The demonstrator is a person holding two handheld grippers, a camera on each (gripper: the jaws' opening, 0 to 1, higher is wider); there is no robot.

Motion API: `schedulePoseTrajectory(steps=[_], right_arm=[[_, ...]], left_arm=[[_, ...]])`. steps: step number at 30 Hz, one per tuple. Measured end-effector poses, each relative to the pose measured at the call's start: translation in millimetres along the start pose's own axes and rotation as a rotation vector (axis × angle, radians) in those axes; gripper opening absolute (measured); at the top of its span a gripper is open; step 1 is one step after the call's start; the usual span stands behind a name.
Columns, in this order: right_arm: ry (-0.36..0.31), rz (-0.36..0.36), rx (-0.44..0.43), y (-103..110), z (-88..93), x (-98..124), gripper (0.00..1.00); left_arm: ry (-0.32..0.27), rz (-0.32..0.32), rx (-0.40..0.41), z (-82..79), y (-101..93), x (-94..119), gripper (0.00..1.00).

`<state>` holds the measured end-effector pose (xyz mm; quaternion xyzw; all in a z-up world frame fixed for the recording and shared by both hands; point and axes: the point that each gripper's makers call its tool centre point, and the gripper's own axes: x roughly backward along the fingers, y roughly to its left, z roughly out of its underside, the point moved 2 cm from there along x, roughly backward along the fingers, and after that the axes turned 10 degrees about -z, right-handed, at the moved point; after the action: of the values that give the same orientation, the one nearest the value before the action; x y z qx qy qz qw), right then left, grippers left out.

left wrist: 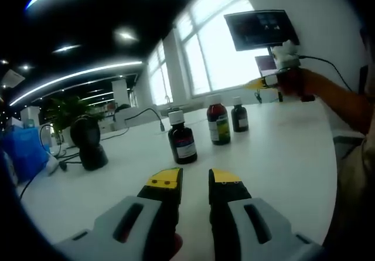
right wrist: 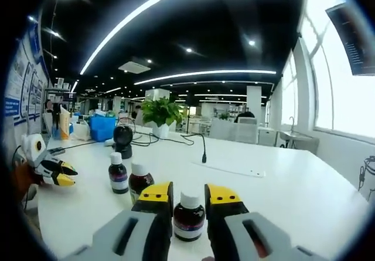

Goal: Rotate the medicine bottle to make it face forward pick up the medicine bottle inspect the drug traceability code place the medicine on the table

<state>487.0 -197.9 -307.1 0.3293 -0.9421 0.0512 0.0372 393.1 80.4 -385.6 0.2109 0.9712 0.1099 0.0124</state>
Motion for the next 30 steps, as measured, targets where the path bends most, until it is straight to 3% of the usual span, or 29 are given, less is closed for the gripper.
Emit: schedulePoseTrajectory(steps=[14,30], right_arm=[[0.074,0.001,-0.031,-5.2,13.7,-26.7,0.19],[0.156,0.021,-0.041,-6.8,30.8,-36.6,0.16]], left_arm=[[-0.002,0.001,-0.003,0.3,0.8,-0.2,0.1],[-0.007,0.004,0.001,-2.1,-1.0,0.8,0.1]])
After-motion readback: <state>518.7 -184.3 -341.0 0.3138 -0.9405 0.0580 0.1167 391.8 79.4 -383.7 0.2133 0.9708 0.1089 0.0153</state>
